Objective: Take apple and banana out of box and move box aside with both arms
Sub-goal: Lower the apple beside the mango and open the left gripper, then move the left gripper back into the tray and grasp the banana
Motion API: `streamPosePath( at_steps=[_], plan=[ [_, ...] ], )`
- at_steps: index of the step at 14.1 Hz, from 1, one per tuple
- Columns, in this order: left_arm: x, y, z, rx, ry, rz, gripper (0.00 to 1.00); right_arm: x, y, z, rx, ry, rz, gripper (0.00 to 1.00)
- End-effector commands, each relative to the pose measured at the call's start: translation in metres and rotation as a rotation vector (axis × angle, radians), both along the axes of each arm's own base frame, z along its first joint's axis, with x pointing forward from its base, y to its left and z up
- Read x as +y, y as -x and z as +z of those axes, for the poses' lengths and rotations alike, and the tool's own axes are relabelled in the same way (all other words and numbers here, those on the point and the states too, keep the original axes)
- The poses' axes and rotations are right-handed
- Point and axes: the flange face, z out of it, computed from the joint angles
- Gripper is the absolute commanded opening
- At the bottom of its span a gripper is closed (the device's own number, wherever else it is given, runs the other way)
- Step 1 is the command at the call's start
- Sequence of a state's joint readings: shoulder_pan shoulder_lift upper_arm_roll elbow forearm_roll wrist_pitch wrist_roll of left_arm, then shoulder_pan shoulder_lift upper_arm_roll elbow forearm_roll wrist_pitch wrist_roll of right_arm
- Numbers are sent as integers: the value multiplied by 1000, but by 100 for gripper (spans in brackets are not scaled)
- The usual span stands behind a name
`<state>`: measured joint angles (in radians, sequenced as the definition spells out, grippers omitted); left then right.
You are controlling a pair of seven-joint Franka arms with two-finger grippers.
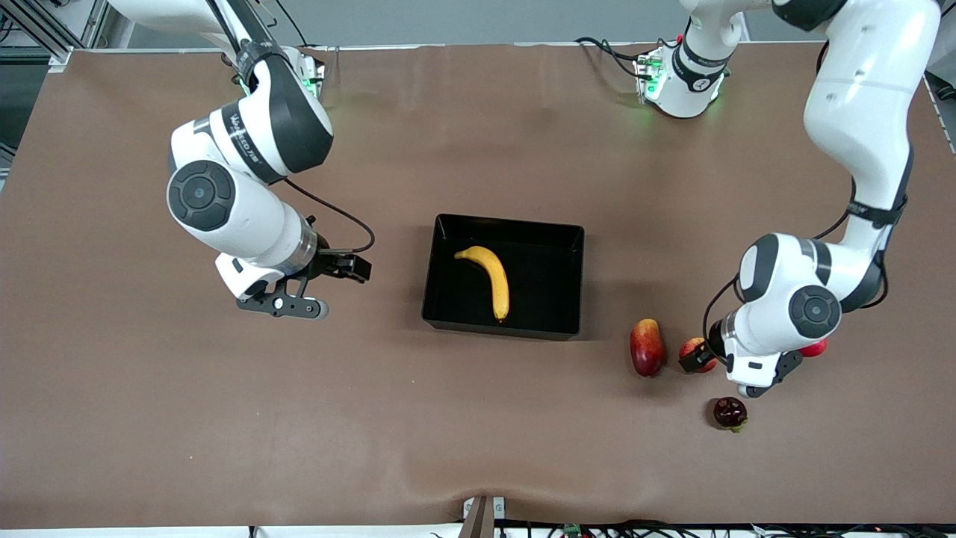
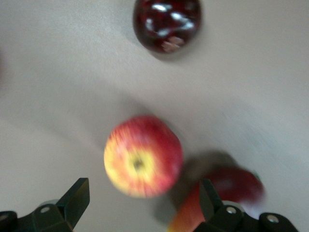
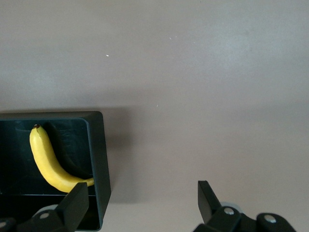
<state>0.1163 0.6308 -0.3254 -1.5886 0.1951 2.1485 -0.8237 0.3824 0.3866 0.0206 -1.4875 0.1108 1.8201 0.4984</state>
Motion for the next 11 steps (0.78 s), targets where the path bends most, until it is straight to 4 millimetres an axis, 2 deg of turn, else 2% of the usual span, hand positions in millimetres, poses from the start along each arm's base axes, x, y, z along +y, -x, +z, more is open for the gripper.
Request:
streamPosePath(
  at_steps=[1, 3, 5, 6, 8, 9, 10, 11],
  plan=[
    [-46, 28, 72, 17, -36, -42, 100, -9, -8, -10, 8, -9, 7, 100],
    [-107, 49, 90, 24, 5, -2, 100, -20, -12, -23, 28, -3, -10, 100],
    [-182, 70, 105, 7, 43, 44, 100, -27, -17, -37, 47, 4, -20, 100],
    [-210, 75, 103, 8, 58, 11, 100, -34, -20, -41, 51, 5, -31, 100],
    [-269, 103, 83, -13, 17, -99, 100, -36, -21, -51, 55, 7, -30, 100],
    [-284, 110, 62, -16, -17, -147, 100, -38, -20, -60, 44, 5, -35, 100],
    [-290, 108, 43, -20, -12, -163, 100, -41, -19, -68, 38, 5, -38, 100],
    [-314, 114, 29, -41, 30, -199, 100, -44, -19, -73, 35, 4, -16, 100]
  ],
)
